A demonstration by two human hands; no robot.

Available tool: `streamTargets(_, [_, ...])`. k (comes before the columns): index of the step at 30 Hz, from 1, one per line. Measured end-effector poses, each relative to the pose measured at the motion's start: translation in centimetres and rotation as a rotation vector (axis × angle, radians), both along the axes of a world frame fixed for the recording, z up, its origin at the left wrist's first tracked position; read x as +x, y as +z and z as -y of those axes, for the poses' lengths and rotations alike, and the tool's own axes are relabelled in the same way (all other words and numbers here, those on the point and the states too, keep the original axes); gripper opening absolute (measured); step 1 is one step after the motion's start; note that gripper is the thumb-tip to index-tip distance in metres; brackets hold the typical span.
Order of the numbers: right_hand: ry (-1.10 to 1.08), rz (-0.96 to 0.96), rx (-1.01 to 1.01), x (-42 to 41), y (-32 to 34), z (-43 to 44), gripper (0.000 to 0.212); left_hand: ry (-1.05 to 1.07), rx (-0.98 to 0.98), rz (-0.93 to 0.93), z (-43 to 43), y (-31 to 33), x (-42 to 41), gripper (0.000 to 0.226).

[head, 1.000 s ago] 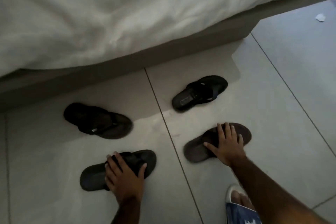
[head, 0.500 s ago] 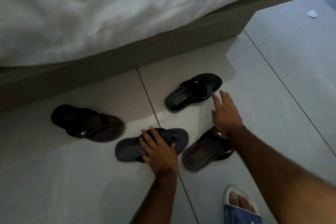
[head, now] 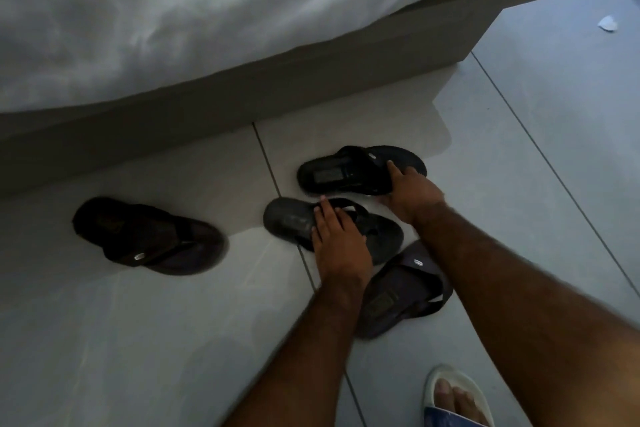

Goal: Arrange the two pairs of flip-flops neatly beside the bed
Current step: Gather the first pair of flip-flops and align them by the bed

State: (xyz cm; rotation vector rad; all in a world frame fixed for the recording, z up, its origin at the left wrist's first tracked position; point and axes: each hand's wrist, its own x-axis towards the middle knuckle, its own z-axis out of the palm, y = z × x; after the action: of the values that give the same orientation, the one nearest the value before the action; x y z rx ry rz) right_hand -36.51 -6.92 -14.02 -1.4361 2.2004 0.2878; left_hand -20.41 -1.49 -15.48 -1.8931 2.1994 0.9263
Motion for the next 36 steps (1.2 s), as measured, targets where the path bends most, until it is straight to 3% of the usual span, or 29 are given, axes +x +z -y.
streamTargets(4, [-0.021, 0.028, -0.099, 1.4, -0.2, -1.0, 0.072, -0.049, -0.033, 0.020, 3.3, 0.4, -0.2, 0.080])
streamTargets(7, [0.041, 0.009, -0.213, 1.6, -0.4, -1.6, 0.070, -0.074, -0.083, 0.126, 4.7, 0.1, 0.5, 0.070])
streamTargets(11, [-0.034, 0.201, -0.180, 2.0, -0.7, -2.1, 0.080, -0.035, 0.032, 0.143, 5.8, 0.2, 1.0, 0.061])
streamTargets(15, [-0.107, 0.233, -0.252, 2.7, -1.3, -2.8, 0.067, -0.070, 0.143, 0.112, 7.2, 0.6, 0.9, 0.061])
streamTargets(18, [-0.137, 0.260, -0.268, 2.7, -1.1, -2.1, 0.072, -0.138, 0.158, 0.098, 8.7, 0.6, 1.0, 0.060])
streamTargets(22, [-0.147, 0.239, -0.197, 2.2, -0.8, -0.7, 0.085, -0.214, 0.167, 0.069, 11.3, 0.5, 1.0, 0.058])
streamTargets(36, [-0.196, 0.130, -0.146, 0.6, -1.6, 4.5, 0.084, -0.336, 0.094, 0.088, 15.5, -1.4, -0.1, 0.058])
